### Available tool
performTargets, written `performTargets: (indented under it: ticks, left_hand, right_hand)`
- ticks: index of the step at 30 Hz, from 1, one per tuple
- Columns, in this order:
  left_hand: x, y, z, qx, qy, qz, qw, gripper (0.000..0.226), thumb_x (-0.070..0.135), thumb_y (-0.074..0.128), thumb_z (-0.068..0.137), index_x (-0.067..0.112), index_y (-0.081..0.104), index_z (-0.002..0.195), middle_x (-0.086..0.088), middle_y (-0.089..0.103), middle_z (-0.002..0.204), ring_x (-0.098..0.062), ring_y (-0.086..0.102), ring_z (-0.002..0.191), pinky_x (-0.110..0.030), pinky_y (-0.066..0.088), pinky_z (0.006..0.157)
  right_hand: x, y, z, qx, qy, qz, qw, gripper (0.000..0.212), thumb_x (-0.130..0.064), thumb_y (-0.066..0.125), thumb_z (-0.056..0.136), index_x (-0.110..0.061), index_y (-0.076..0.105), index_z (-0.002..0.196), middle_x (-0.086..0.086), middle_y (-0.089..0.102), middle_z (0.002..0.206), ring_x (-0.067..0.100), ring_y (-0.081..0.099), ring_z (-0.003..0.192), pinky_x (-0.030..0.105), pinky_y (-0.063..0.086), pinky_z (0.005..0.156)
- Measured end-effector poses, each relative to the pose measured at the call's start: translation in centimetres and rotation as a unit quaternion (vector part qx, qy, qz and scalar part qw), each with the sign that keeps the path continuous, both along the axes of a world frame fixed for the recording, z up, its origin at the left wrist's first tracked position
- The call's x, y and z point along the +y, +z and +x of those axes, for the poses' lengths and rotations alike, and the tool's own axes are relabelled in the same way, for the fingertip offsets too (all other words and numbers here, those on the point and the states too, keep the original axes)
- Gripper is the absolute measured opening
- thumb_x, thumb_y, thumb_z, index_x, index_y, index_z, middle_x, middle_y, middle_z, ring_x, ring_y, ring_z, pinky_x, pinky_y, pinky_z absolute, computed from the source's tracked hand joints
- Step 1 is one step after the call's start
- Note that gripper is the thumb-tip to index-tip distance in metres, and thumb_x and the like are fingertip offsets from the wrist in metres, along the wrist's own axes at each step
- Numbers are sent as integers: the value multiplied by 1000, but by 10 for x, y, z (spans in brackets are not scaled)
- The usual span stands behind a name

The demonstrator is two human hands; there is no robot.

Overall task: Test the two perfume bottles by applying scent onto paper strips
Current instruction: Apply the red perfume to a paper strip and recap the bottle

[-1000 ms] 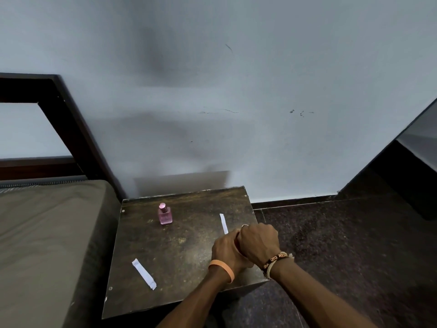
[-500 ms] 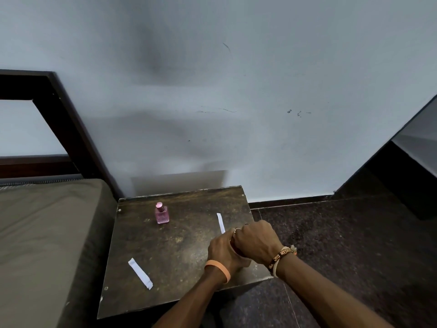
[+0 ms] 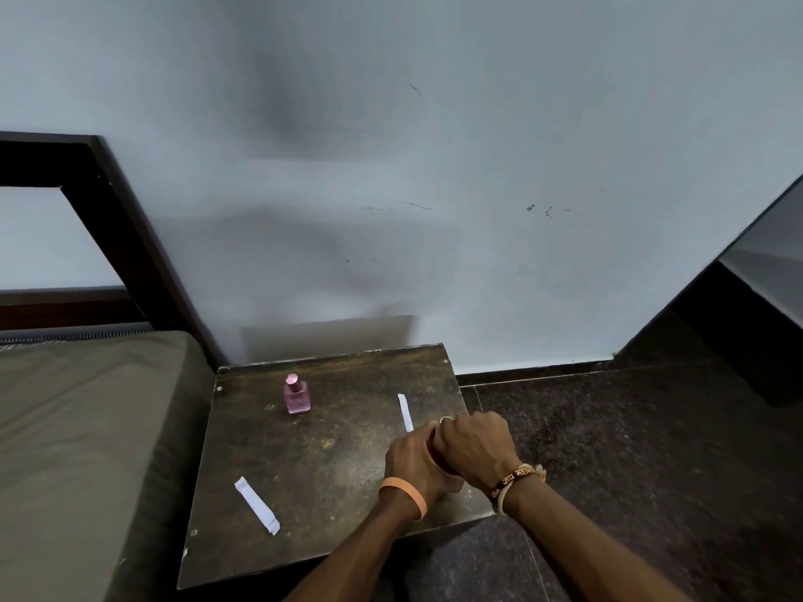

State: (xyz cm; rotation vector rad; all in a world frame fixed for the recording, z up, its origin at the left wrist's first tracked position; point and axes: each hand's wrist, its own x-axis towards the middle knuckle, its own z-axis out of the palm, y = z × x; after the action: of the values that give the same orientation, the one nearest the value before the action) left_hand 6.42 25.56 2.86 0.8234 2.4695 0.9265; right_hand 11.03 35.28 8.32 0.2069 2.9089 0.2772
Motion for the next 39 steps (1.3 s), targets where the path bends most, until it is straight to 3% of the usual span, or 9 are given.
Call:
performTargets:
  ticks: [3, 9, 14, 17, 22, 27, 33, 35, 39]
  left_hand:
    - [-1, -2, -2, -10, 3, -3, 1000, 56, 52, 73, 61, 33, 56, 110, 8, 71, 101, -14, 65, 95, -25, 49, 91]
    - [-1, -3, 0, 4, 3, -25, 1000, 53, 52, 71, 63, 32, 58, 110, 5, 69, 107, -16, 64, 101, -28, 47, 95]
    - [-2, -1, -2, -10, -4, 1, 1000, 55, 49, 73, 66, 33, 55, 116, 6, 69, 110, -16, 63, 104, -28, 46, 98]
    - [-5, -2, -2, -12, 9, 9, 1000, 51, 48, 73, 64, 32, 59, 110, 4, 71, 105, -15, 65, 100, -29, 49, 95]
    - [-2, 3, 2, 26, 4, -12, 1000, 48, 51, 68, 64, 33, 58, 108, 8, 69, 104, -12, 64, 97, -22, 46, 89]
    - [-3, 1, -2, -22, 7, 16, 1000, 48, 46, 74, 61, 33, 58, 105, 8, 72, 96, -13, 66, 92, -27, 50, 91]
    - [-4, 1, 1, 8, 7, -9, 1000, 51, 54, 67, 65, 33, 57, 110, 7, 69, 105, -13, 64, 99, -24, 46, 93]
    - [-3, 5, 1, -13, 12, 4, 1000, 54, 54, 69, 62, 35, 57, 111, 9, 70, 104, -12, 64, 98, -25, 48, 94]
    - [-5, 5, -3, -40, 5, 16, 999, 56, 44, 75, 66, 32, 58, 118, 3, 70, 108, -16, 63, 103, -26, 45, 96]
  right_hand:
    - [-9, 4, -5, 16, -80, -18, 997, 36, -29, 28, 105, -16, 52, 80, -1, 48, 70, 18, 47, 58, 28, 38, 58]
    - [0, 14, -5, -32, 38, -5, 999, 43, -17, 28, 104, -13, 33, 62, -1, 31, 56, 14, 26, 47, 26, 24, 47]
    - [-12, 7, -8, 7, -100, -31, 995, 38, -26, 29, 103, -19, 42, 69, -2, 44, 65, 18, 48, 63, 30, 37, 61]
    - [-16, 11, -12, -7, -87, -16, 996, 35, -25, 33, 102, -18, 47, 71, 1, 53, 69, 18, 53, 62, 29, 36, 57]
    - [-2, 10, -3, -40, 32, 36, 998, 38, -22, 36, 104, -17, 36, 67, -2, 30, 53, 12, 21, 43, 25, 22, 44]
    - [-10, 10, -8, 23, -136, -47, 989, 38, -28, 29, 103, -19, 44, 68, -2, 48, 67, 13, 38, 50, 28, 39, 59]
    - [-2, 7, -5, -47, 30, 23, 998, 38, -23, 35, 104, -16, 42, 67, -2, 34, 54, 13, 26, 43, 26, 20, 43]
    - [-5, 4, -4, -10, -18, 27, 999, 37, -23, 46, 100, -19, 39, 63, -2, 38, 53, 15, 34, 42, 25, 28, 45]
    - [-13, 4, -13, 6, -91, -17, 996, 32, -23, 31, 102, -20, 54, 80, 2, 61, 78, 20, 52, 64, 30, 36, 59]
